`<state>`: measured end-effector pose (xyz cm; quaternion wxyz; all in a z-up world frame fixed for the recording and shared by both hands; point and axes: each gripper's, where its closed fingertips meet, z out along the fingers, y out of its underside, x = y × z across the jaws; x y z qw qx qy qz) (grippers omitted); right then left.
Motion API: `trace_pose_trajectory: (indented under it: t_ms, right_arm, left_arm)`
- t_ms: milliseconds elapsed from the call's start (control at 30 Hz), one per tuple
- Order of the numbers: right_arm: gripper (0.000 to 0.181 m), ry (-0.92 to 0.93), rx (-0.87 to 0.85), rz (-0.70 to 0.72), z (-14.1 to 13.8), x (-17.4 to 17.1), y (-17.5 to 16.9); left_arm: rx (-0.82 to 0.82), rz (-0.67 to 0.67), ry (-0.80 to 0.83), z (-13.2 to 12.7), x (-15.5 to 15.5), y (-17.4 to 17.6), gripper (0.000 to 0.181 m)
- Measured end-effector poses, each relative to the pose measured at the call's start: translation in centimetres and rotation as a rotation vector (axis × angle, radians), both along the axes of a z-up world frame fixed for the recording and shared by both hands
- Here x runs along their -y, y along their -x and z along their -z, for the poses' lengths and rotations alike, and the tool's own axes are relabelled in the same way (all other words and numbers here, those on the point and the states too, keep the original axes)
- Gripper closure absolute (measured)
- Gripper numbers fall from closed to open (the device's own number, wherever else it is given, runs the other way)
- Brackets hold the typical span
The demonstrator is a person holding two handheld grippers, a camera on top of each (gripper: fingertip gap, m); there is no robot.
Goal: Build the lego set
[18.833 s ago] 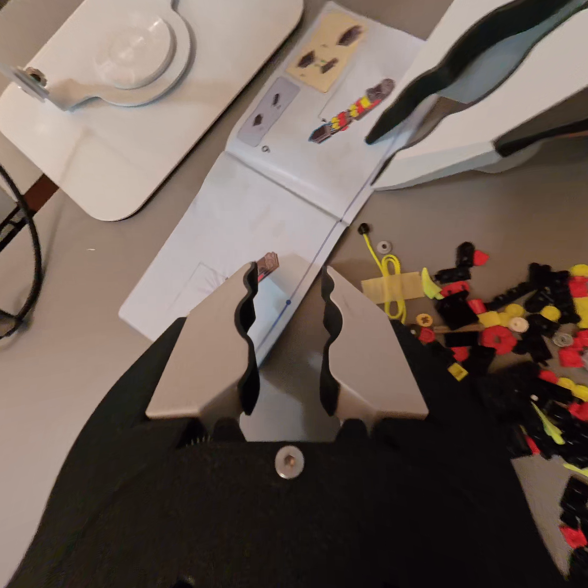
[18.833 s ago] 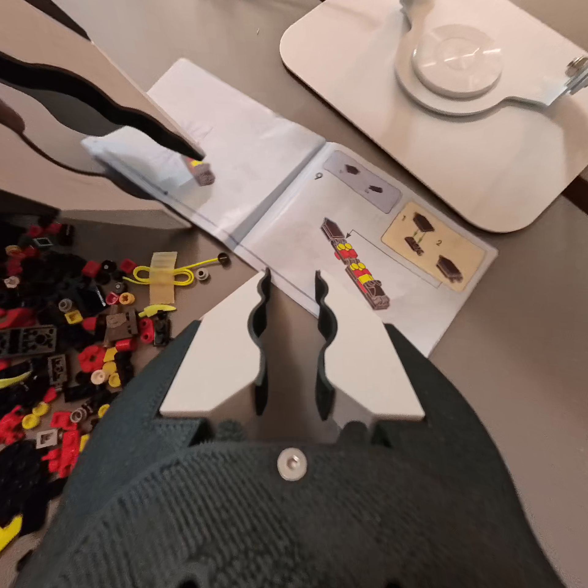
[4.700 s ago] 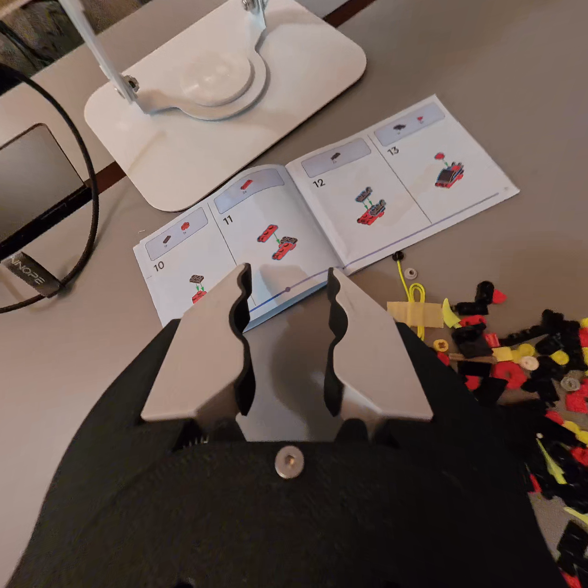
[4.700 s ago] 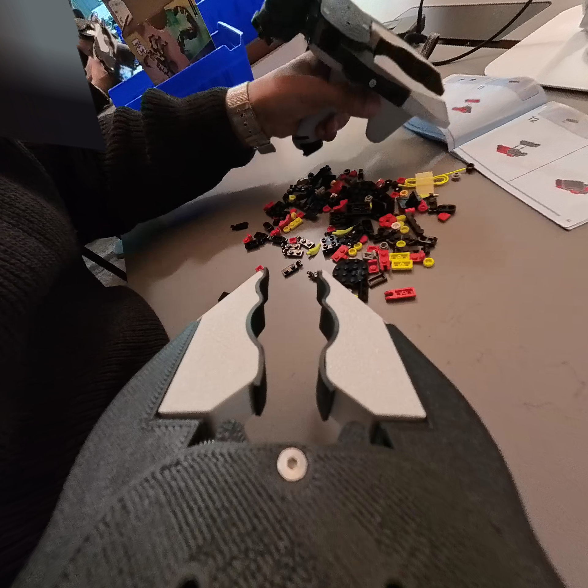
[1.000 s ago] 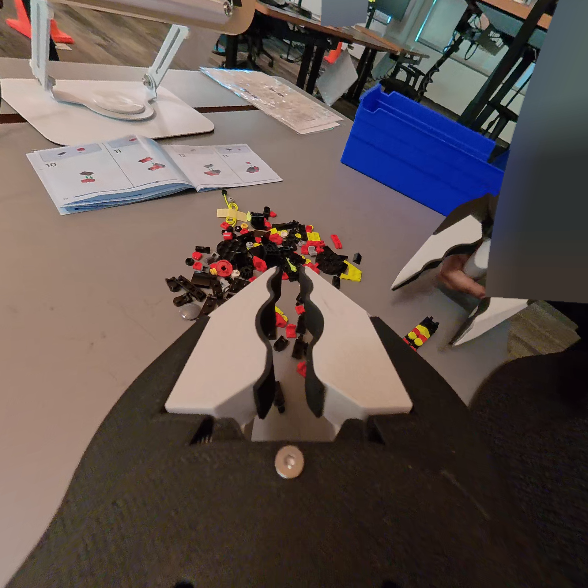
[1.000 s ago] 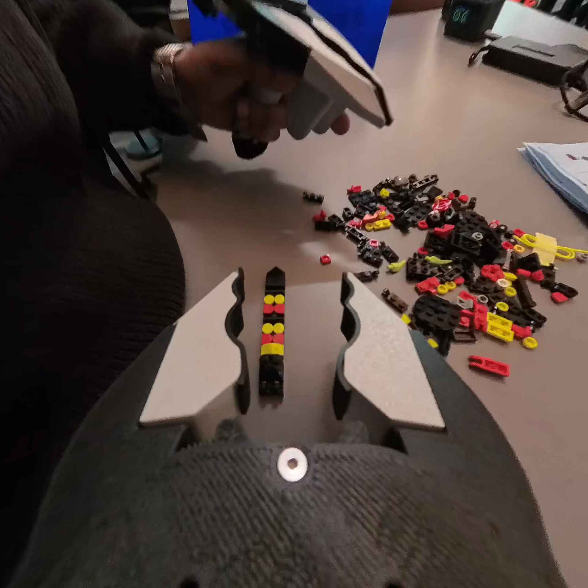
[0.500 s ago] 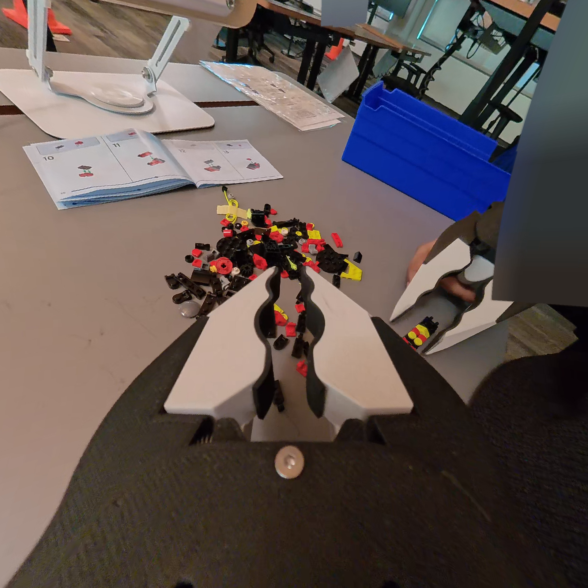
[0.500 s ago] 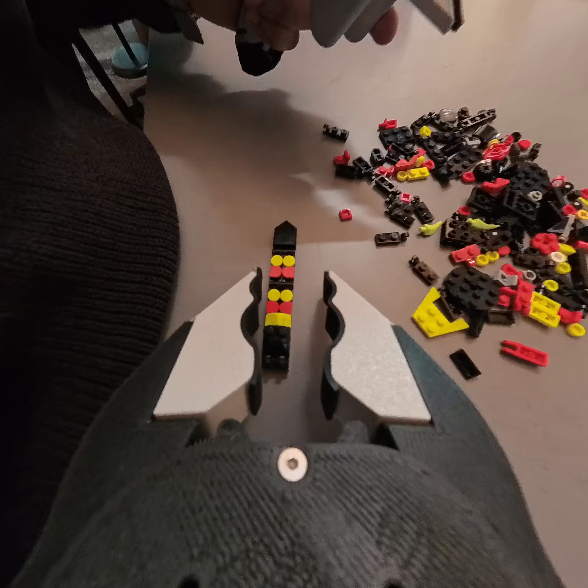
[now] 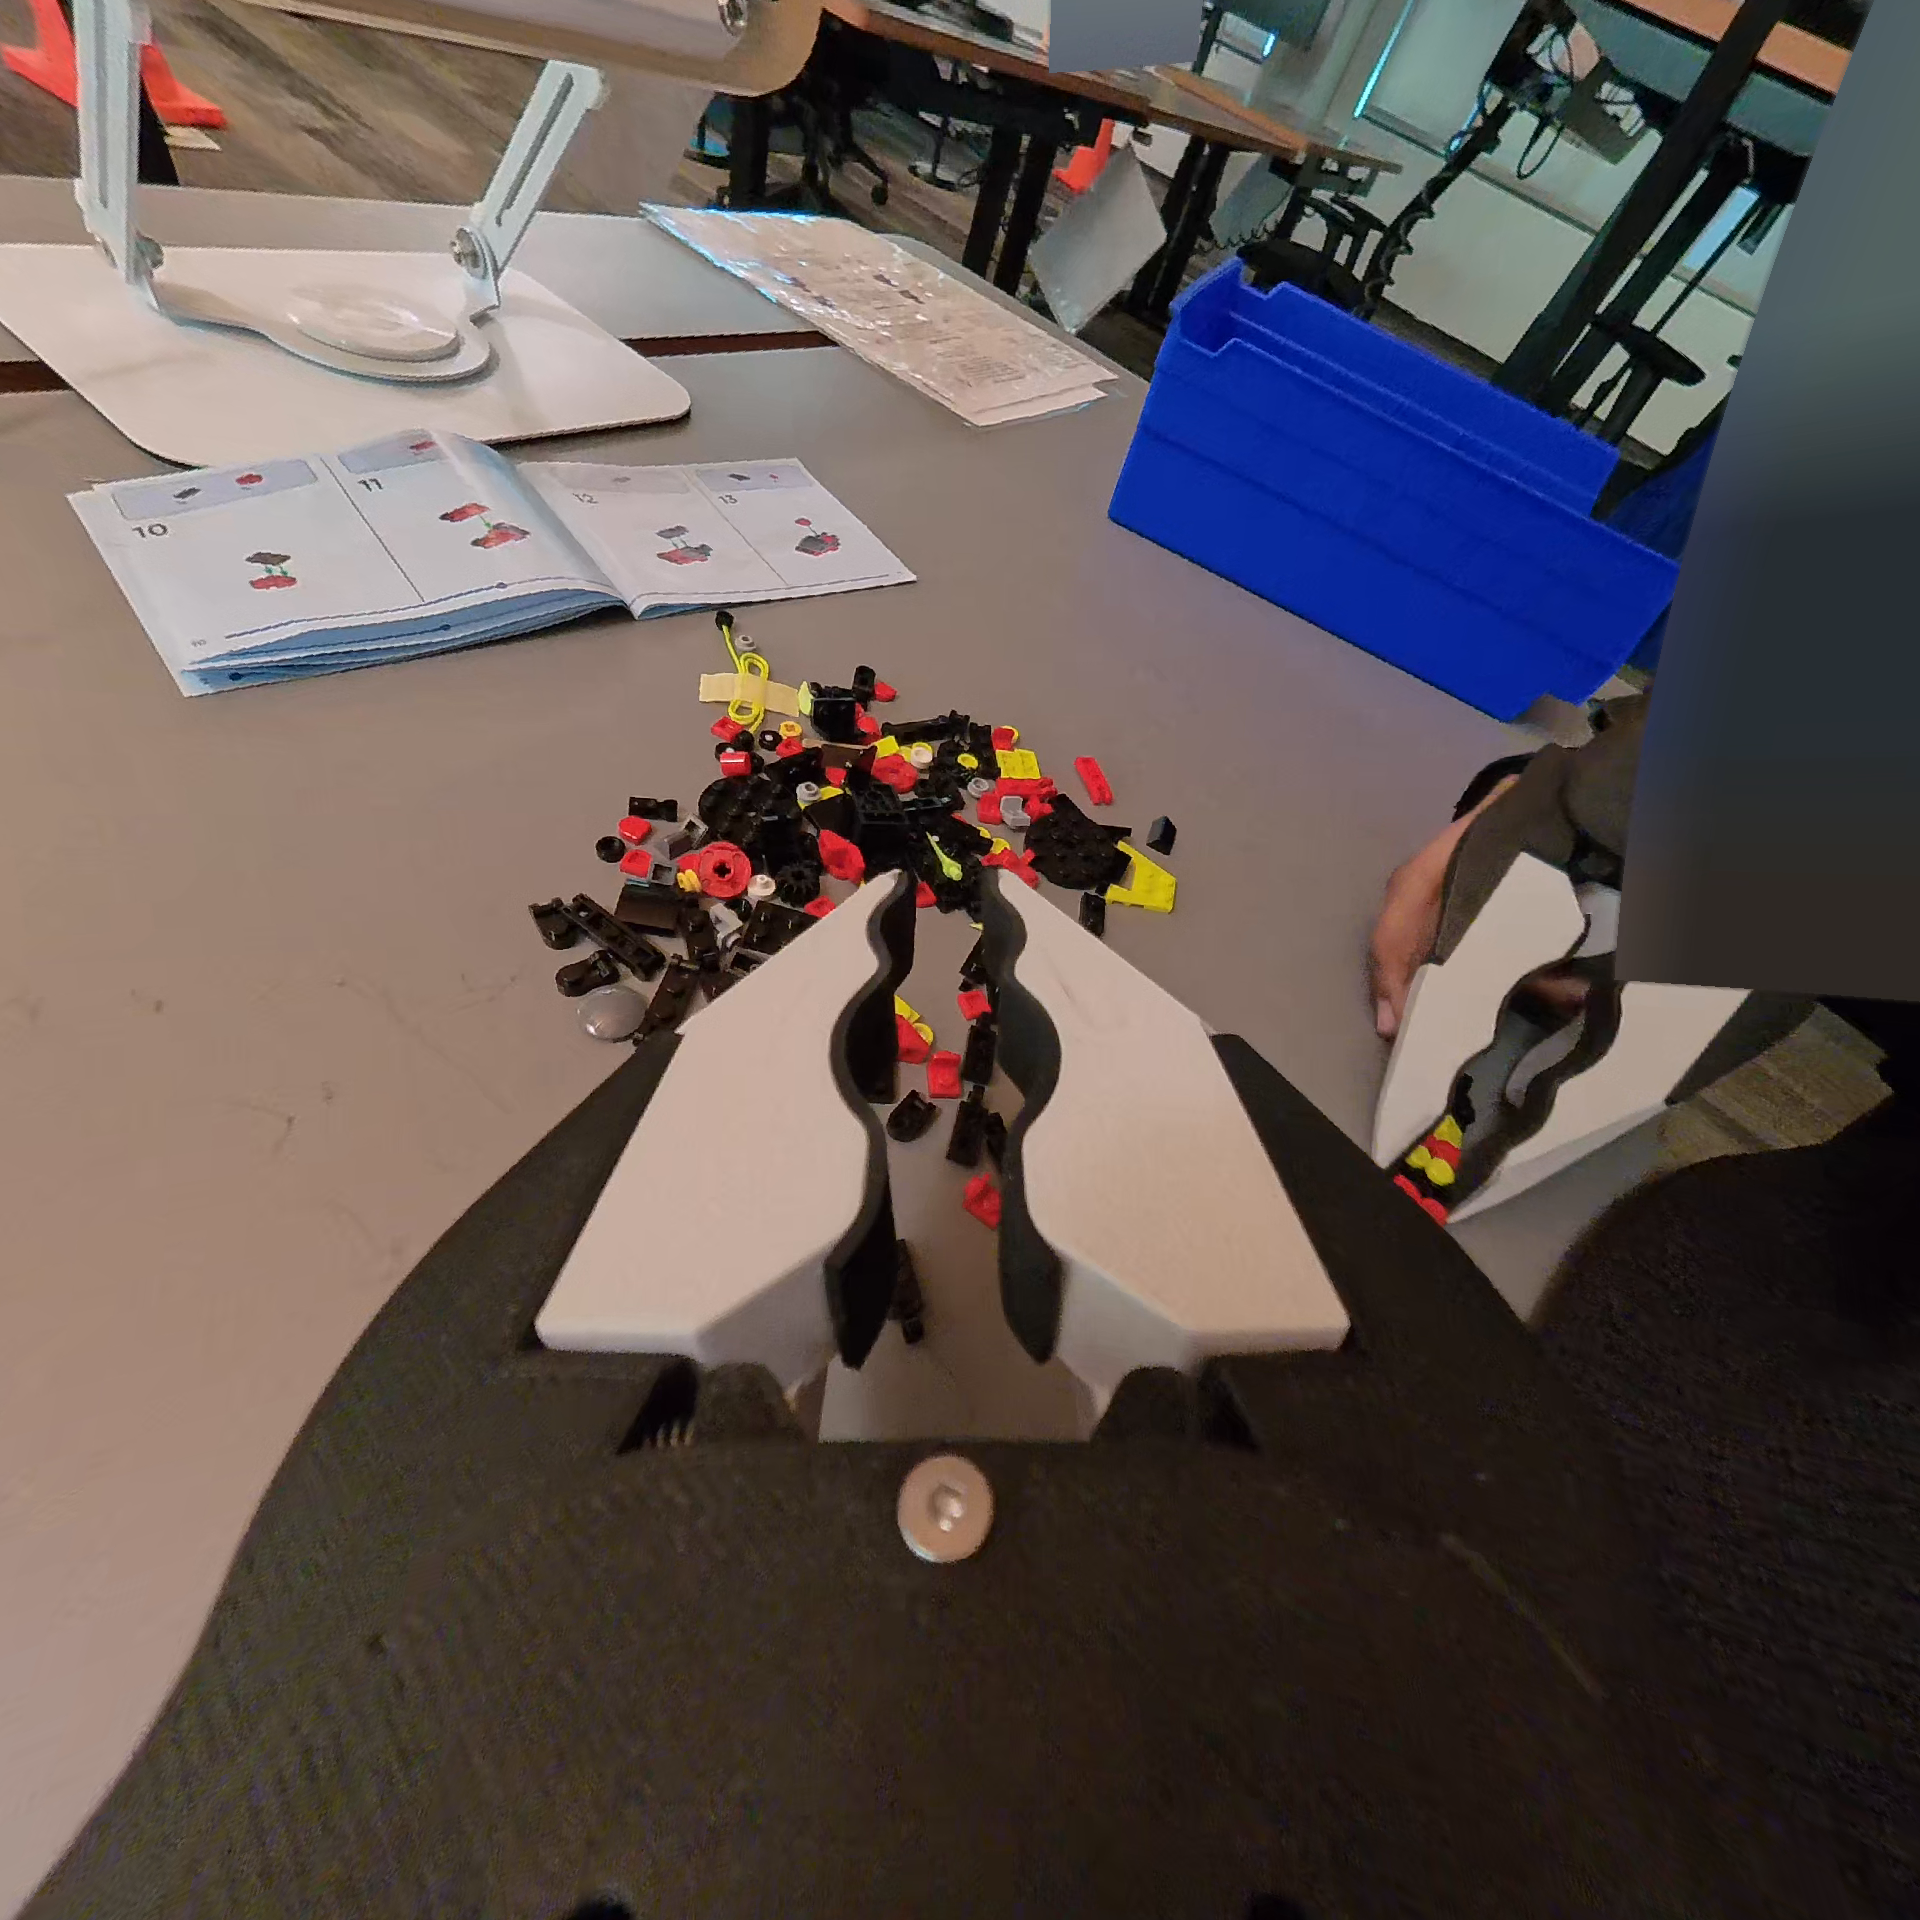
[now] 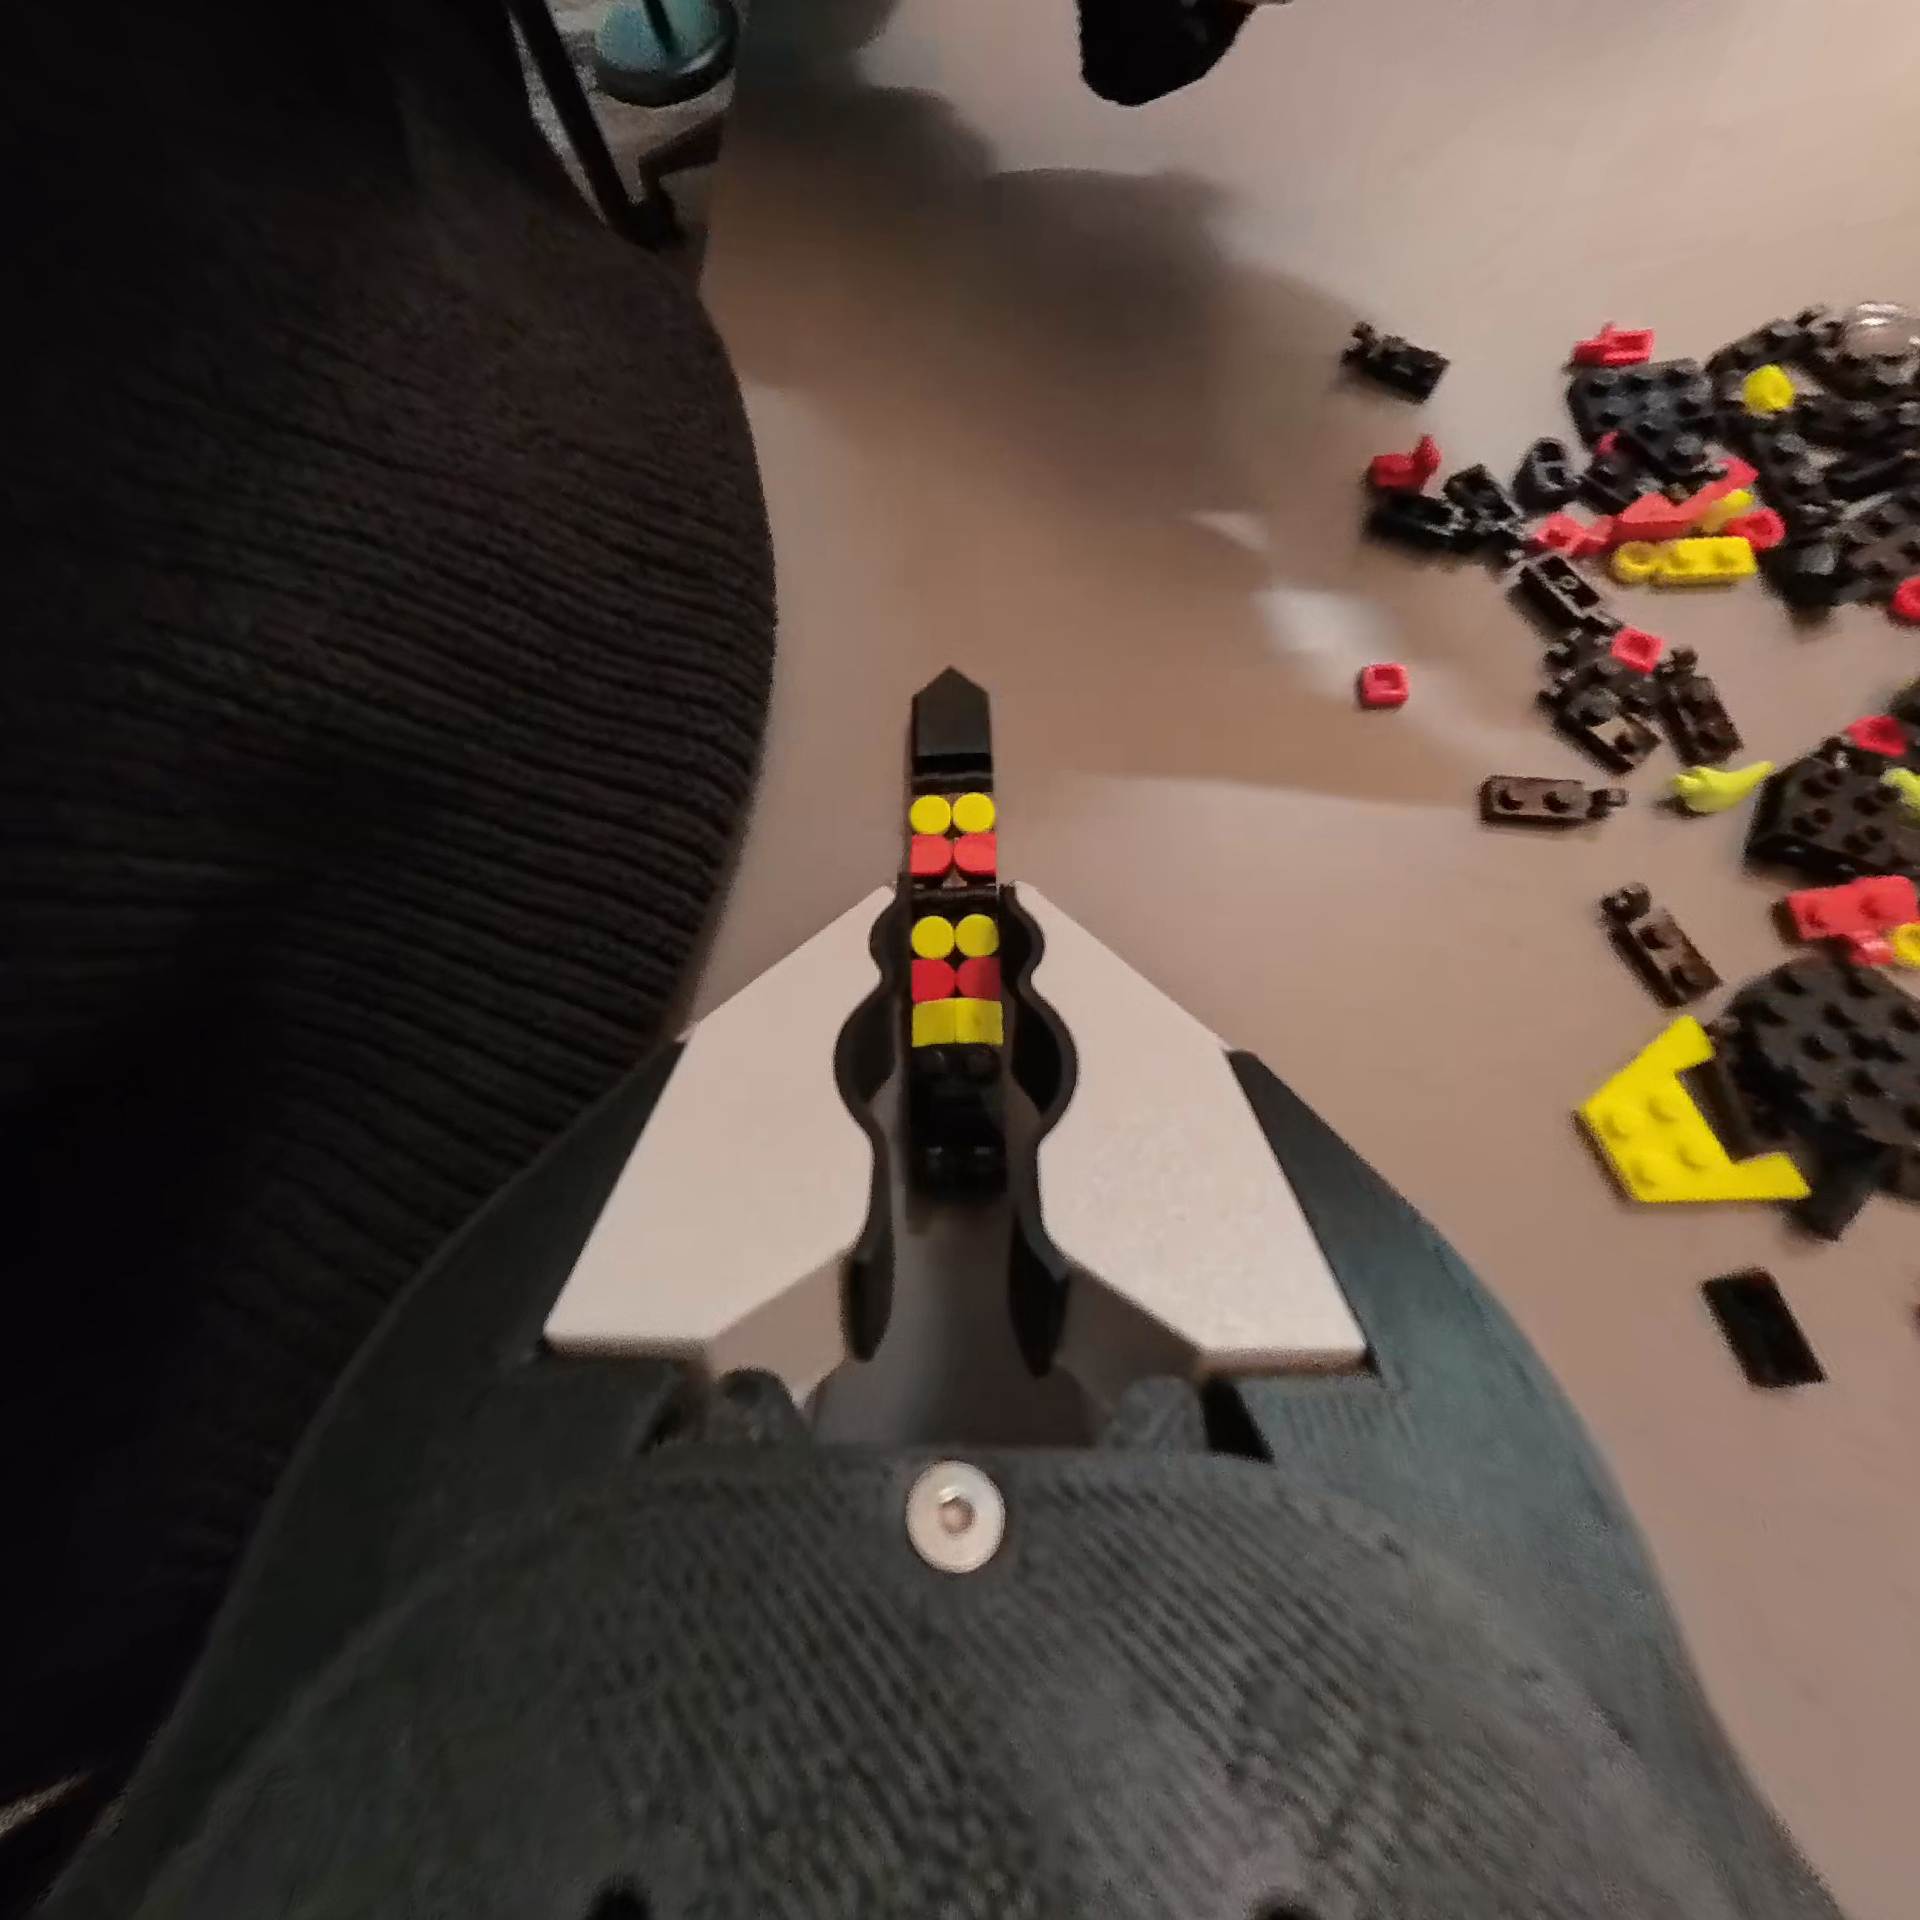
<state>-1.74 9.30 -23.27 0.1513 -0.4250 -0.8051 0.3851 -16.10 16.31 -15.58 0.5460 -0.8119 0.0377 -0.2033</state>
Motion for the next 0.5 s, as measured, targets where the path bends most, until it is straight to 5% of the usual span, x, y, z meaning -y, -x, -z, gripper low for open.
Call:
trace_pose_trajectory:
  t_ms: [500]
  right_arm:
    - [0.157,0.034,-0.116,0.060,-2.2,-0.9,1.1]
  left_arm:
    - [-0.007,0.008,0.020,0.5,0.0,-0.2,0.170]
